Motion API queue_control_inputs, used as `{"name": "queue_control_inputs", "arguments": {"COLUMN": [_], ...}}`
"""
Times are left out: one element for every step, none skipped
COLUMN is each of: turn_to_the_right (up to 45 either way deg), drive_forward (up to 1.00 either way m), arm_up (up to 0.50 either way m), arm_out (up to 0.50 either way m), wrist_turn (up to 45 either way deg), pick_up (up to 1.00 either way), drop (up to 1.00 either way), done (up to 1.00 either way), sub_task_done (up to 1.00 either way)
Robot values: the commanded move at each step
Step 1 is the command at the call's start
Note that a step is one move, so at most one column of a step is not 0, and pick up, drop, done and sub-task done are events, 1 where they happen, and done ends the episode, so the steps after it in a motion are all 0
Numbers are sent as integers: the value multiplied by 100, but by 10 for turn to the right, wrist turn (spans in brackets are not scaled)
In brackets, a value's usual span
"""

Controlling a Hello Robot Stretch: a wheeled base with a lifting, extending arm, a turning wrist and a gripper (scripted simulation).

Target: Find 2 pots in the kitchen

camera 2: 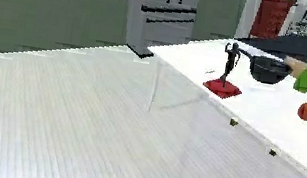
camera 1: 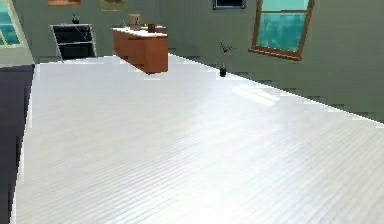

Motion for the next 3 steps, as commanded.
{"name": "queue_control_inputs", "arguments": {"turn_to_the_right": [0,0,0], "drive_forward": [100,100,100], "arm_up": [0,0,0], "arm_out": [0,0,0], "wrist_turn": [0,0,0], "pick_up": [0,0,0], "drop": [0,0,0], "done": [0,0,0], "sub_task_done": [0,0,0]}}
